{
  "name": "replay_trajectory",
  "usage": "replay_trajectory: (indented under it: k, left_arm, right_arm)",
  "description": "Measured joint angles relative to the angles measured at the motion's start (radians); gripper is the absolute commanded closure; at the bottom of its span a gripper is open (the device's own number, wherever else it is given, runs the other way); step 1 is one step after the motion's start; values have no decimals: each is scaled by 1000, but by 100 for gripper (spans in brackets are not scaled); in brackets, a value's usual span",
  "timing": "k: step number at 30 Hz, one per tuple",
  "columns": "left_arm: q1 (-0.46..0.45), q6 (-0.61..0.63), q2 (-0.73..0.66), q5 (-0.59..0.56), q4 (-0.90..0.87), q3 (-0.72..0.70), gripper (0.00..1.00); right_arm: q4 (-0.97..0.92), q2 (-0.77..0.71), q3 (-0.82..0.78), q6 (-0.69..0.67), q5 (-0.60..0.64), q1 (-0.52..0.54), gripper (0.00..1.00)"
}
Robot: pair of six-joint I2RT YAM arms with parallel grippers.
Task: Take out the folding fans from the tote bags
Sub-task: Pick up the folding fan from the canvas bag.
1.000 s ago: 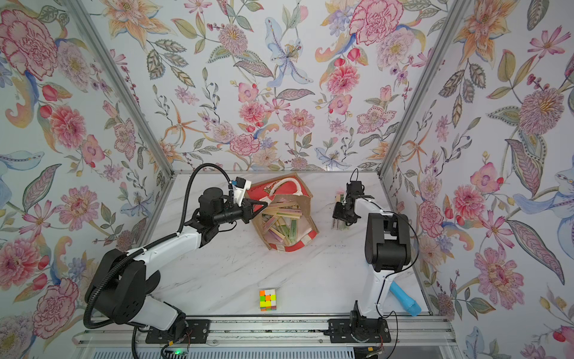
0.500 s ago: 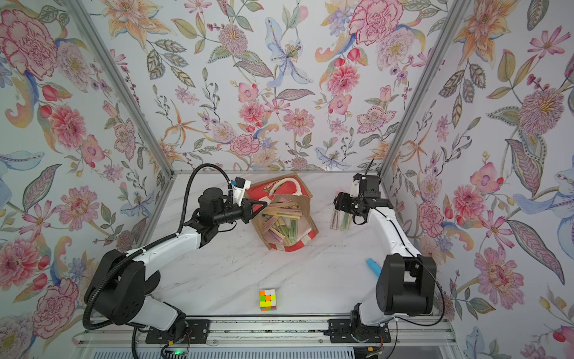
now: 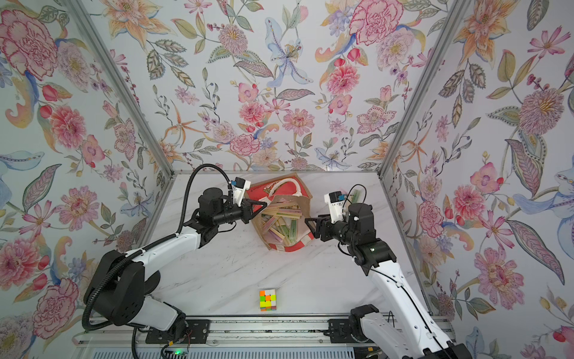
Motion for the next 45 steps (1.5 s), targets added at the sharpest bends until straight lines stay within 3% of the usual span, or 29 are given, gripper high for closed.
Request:
replay_trajectory:
  k: [6, 10, 15, 19, 30, 39, 45]
  left_arm:
    - [0, 0, 0, 0, 0, 0, 100]
    - [0, 0, 0, 0, 1, 0, 100]
    - [0, -7, 0, 0, 1, 0, 100]
    - [0, -8, 0, 0, 1, 0, 100]
    - [0, -12, 0, 0, 1, 0, 100]
    - [0, -15, 0, 0, 3, 0, 100]
    - [0, -15, 0, 0, 2, 0, 100]
  right_arm:
    - [81, -11, -89, 5, 149, 196, 35]
    - [132, 30, -113, 55, 344, 333, 35]
    - [180, 121, -114, 175, 581, 424, 35]
    - [225, 220, -115, 262, 683, 438, 36]
    - [319, 453, -100, 365, 813, 443, 36]
    - [262, 645, 87, 441, 902, 445, 35]
    - [223, 705, 105, 482, 912, 443, 34]
